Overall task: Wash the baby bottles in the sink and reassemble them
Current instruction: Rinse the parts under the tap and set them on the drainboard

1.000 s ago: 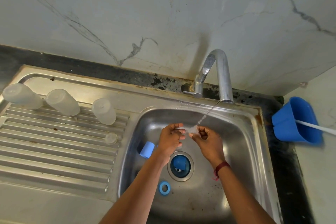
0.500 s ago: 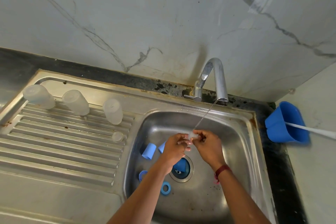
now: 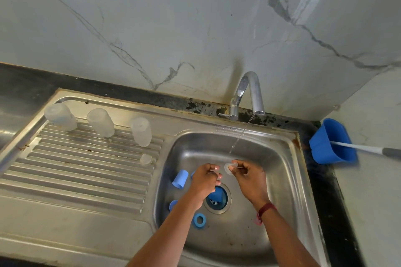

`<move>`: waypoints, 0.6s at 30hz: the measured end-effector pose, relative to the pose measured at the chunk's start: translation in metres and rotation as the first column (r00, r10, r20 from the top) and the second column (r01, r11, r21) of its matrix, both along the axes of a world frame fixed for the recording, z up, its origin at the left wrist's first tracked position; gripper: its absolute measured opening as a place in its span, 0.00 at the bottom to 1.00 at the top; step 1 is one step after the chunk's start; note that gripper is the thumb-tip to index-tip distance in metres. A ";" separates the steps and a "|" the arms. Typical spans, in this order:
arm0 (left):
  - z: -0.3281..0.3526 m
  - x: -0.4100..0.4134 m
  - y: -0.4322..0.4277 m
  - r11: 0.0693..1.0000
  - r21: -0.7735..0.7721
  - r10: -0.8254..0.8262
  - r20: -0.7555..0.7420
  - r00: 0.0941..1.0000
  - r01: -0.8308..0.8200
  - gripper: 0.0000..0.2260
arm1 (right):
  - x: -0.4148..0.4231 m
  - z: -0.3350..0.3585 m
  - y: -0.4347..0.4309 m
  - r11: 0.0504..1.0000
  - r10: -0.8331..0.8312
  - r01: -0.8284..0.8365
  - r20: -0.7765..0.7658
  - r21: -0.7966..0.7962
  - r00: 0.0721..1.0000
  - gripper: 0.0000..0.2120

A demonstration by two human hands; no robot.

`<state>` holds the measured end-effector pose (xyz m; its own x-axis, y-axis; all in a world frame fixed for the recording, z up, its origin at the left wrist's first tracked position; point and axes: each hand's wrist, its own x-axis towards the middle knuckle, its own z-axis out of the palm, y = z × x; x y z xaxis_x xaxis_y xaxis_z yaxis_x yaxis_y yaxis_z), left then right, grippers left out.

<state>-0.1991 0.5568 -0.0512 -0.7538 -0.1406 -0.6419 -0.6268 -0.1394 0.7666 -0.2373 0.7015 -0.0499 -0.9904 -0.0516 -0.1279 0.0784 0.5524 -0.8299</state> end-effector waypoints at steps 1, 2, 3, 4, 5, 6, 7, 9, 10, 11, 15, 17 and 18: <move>-0.001 0.001 -0.001 1.000 -0.001 0.009 -0.003 1.000 -0.009 0.10 | 0.002 0.000 0.000 1.000 -0.001 0.001 -0.002 -0.002 1.000 0.08; -0.001 0.003 -0.002 1.000 -0.004 0.018 -0.006 1.000 -0.018 0.10 | 0.003 -0.001 0.000 1.000 -0.001 0.001 -0.003 0.011 1.000 0.08; -0.001 0.005 -0.004 1.000 -0.009 0.027 -0.010 1.000 -0.027 0.10 | 0.004 -0.002 -0.001 0.999 -0.004 0.004 -0.005 0.035 1.000 0.08; -0.002 0.006 -0.005 0.999 -0.017 0.032 -0.013 0.999 -0.032 0.10 | 0.004 -0.003 -0.003 0.998 -0.017 0.017 -0.004 0.054 1.000 0.07; -0.002 0.007 -0.007 0.999 -0.022 0.038 -0.017 0.999 -0.038 0.10 | 0.003 -0.004 -0.004 0.998 -0.034 0.034 -0.006 0.059 0.999 0.07; -0.002 0.009 -0.009 0.999 -0.030 0.045 -0.020 0.999 -0.046 0.09 | 0.003 -0.005 -0.006 0.997 -0.048 0.048 -0.010 0.059 0.999 0.06; -0.002 0.011 -0.010 0.998 -0.034 0.049 -0.021 0.999 -0.049 0.09 | 0.003 -0.006 -0.007 0.996 -0.056 0.057 -0.017 0.065 0.998 0.05; -0.002 0.013 -0.013 0.998 -0.041 0.049 -0.016 0.999 -0.050 0.09 | 0.003 -0.007 -0.010 0.995 -0.056 0.058 -0.023 0.083 0.998 0.04; -0.001 0.013 -0.014 0.998 -0.043 0.051 -0.016 0.999 -0.051 0.09 | 0.003 -0.007 -0.011 0.995 -0.055 0.056 -0.021 0.084 0.998 0.03; 0.000 0.014 -0.015 0.998 -0.041 0.056 -0.021 0.998 -0.057 0.09 | 0.004 -0.006 -0.012 0.996 -0.051 0.052 -0.016 0.078 0.999 0.03; 0.005 0.016 -0.020 0.998 -0.042 0.033 -0.051 0.998 -0.035 0.09 | 0.010 -0.002 -0.016 1.000 0.004 -0.003 0.039 -0.006 0.999 0.04; 0.009 0.019 -0.025 0.999 -0.043 0.022 -0.072 0.997 -0.025 0.08 | 0.013 0.001 -0.019 0.999 0.009 -0.008 0.038 -0.043 0.999 0.05; 0.011 0.022 -0.029 0.999 -0.030 0.035 -0.090 0.995 -0.037 0.07 | 0.015 0.004 -0.021 0.998 -0.005 0.007 0.030 -0.064 1.000 0.06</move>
